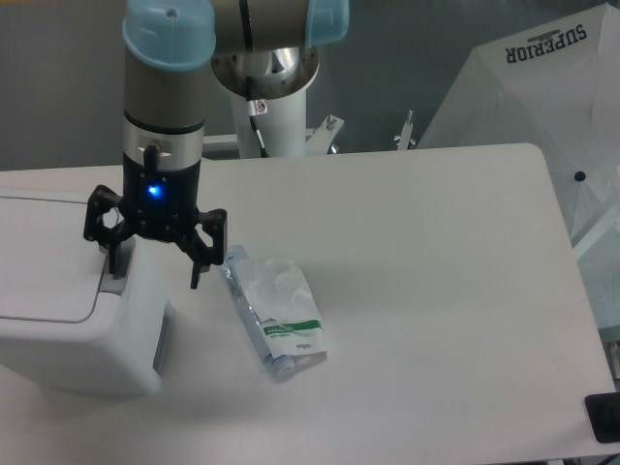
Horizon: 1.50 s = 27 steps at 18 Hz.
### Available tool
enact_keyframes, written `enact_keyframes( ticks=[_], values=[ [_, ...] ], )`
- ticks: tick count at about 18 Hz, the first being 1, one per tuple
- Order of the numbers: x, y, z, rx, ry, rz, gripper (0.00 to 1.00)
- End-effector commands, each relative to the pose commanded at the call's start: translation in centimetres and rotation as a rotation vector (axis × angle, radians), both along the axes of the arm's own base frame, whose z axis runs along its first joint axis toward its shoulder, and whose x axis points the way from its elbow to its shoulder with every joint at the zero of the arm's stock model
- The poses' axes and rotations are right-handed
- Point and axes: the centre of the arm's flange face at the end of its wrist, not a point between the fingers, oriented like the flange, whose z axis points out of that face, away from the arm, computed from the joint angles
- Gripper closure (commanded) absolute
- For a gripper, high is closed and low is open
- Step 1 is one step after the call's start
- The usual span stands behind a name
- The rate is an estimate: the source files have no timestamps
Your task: Open the trash can
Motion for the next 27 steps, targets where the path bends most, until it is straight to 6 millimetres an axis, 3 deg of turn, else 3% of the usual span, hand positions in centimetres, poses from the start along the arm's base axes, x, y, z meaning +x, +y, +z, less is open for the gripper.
enact_keyframes(
  ticks=[8,13,18,20,27],
  values=[
    [-0.2,0.1,-0.3,-0.004,-0.003,0.002,0.00],
    [-0.7,-0.4,0.7,0.012,0.006,0.010,0.00],
    [-5.6,-2.7,3.3,0.049,0.045,0.090,0.00],
    [-8.1,-3.8,3.4,0.047,0.061,0.113,0.00],
    [-16.0,-8.6,-1.1,-0.032,0.108,0.082,0.00]
  ],
)
